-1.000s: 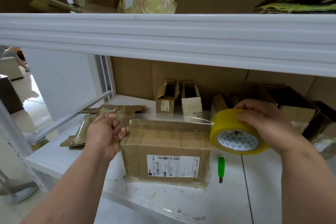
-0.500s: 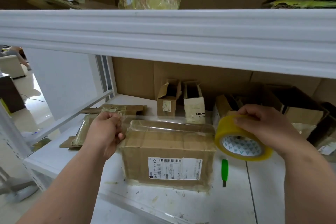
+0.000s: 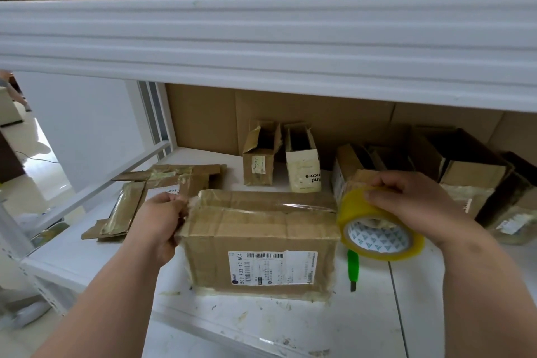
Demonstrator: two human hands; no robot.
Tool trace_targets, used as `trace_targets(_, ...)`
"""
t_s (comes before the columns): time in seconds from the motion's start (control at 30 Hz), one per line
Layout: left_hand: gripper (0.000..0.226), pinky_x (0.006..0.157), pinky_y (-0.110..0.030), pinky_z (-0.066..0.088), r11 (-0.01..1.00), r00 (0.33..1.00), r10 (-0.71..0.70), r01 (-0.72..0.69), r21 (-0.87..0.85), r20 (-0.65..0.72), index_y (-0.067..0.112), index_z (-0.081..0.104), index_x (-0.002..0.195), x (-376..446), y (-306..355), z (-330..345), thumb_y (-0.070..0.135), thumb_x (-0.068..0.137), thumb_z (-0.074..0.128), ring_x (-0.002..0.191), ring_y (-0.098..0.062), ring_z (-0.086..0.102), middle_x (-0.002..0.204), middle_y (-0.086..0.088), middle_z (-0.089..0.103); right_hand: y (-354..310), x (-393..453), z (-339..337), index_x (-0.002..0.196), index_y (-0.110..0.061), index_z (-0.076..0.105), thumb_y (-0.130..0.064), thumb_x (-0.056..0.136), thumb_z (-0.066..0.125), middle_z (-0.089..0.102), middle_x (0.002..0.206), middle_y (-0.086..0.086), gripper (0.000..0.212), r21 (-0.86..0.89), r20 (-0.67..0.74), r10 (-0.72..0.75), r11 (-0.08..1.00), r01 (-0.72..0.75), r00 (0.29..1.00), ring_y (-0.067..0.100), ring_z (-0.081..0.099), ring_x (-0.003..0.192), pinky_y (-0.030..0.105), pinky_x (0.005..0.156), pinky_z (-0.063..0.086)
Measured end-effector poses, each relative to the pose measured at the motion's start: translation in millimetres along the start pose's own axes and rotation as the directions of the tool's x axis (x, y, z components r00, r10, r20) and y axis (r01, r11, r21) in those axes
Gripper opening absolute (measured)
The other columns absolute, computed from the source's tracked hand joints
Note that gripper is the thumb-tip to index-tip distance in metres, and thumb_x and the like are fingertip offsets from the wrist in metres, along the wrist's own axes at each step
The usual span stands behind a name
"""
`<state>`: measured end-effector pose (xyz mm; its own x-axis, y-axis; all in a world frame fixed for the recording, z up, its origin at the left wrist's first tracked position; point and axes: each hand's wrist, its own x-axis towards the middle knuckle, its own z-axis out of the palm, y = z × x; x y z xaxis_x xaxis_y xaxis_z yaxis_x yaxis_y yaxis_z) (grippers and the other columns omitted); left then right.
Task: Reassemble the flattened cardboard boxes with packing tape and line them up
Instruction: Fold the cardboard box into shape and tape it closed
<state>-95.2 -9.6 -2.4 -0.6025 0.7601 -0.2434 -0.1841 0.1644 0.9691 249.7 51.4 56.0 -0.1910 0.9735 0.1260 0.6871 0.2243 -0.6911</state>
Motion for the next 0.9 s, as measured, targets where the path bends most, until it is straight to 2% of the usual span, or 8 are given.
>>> trace_targets(0.07,0.021,0.051,-0.027,0.035,0.994,1.000,-0.001,-0.001,0.105,0.020,0.011,0.058,0.080,3.2,-5.7,-3.4,0.010,0.100,0.052,0.053,-0.019,0.045,0.067,-0.009,0.055,1.9,0.1,2.0,0.086,-0.032,0.067,-0.033,0.088,0.067,0.063,0.095,-0.007,0.002,-0.009,0.003,0.019,1.000,-0.019,1.000,0.009,0.057,0.085,0.026,0.063,0.041)
trace_targets(0.23,0.024,0.048,-0.025,0.026,0.965,0.997,0.007,-0.027,0.261,0.074,0.007,0.061,0.084,0.0,-15.7,-9.0,0.026,0.097,0.062,0.049,-0.014,0.032,0.059,-0.007,0.046,6.7,0.8,8.0,0.086,-0.032,0.068,-0.035,0.087,0.067,0.064,0.097,-0.003,0.003,0.024,0.011,0.059,0.998,-0.059,0.998,0.015,0.060,0.089,0.031,0.071,0.047)
trace_targets(0.43,0.005,0.046,-0.024,0.042,0.983,0.994,-0.046,0.027,0.184,0.103,0.013,0.063,0.094,-7.3,-10.3,-11.8,0.014,0.097,0.060,0.054,-0.016,0.052,0.070,-0.008,0.064,8.1,-1.6,14.2,0.083,-0.031,0.069,-0.030,0.087,0.066,0.067,0.090,-0.002,0.005,0.051,0.018,0.073,0.996,-0.074,0.997,0.018,0.061,0.088,0.034,0.076,0.047)
trace_targets(0.5,0.019,0.046,-0.027,0.046,0.978,0.989,-0.044,0.014,0.209,0.140,0.011,0.065,0.085,-10.9,-5.5,-14.1,0.011,0.100,0.053,0.053,-0.016,0.054,0.067,-0.008,0.065,8.3,-3.3,14.7,0.081,-0.029,0.069,-0.029,0.087,0.065,0.067,0.086,0.000,0.007,0.056,0.016,0.074,0.996,-0.075,0.997,0.019,0.061,0.086,0.035,0.077,0.047)
trace_targets(0.6,0.031,0.066,-0.037,0.054,0.964,0.977,-0.050,-0.007,0.266,0.205,0.010,0.071,0.091,-17.4,8.2,-19.4,0.029,0.103,0.050,0.070,-0.023,0.062,0.081,-0.011,0.071,10.2,-5.1,15.4,0.080,-0.029,0.069,-0.031,0.087,0.065,0.067,0.082,-0.001,0.009,0.067,0.006,0.088,0.994,-0.088,0.996,0.018,0.062,0.084,0.034,0.075,0.046)
trace_targets(0.7,0.043,0.078,-0.040,0.058,0.890,0.959,-0.048,-0.085,0.447,0.278,0.017,0.071,0.101,-27.9,21.1,-14.5,0.055,0.095,0.052,0.089,-0.026,0.071,0.096,-0.007,0.076,10.9,-6.6,17.7,0.081,-0.028,0.070,-0.031,0.088,0.064,0.068,0.082,-0.001,0.009,0.089,-0.004,0.104,0.991,-0.104,0.995,0.018,0.062,0.083,0.035,0.076,0.048)
trace_targets(0.83,0.036,0.089,-0.045,0.056,0.740,0.962,0.019,-0.198,0.643,0.274,0.023,0.065,0.105,-36.2,18.3,4.3,0.054,0.097,0.049,0.100,-0.025,0.065,0.110,-0.006,0.069,8.5,-9.4,21.1,0.081,-0.027,0.070,-0.027,0.091,0.062,0.067,0.084,0.002,0.012,0.121,-0.029,0.111,0.987,-0.107,0.993,0.018,0.061,0.084,0.035,0.078,0.048)
trace_targets(0.9,0.046,0.103,-0.048,0.047,0.659,0.969,0.027,-0.203,0.725,0.246,0.024,0.056,0.131,-35.1,17.8,11.1,0.055,0.099,0.042,0.121,-0.032,0.056,0.134,-0.010,0.059,8.3,-11.3,23.4,0.082,-0.025,0.070,-0.027,0.091,0.061,0.068,0.084,0.004,0.013,0.136,-0.043,0.118,0.984,-0.111,0.992,0.019,0.061,0.084,0.039,0.081,0.050)
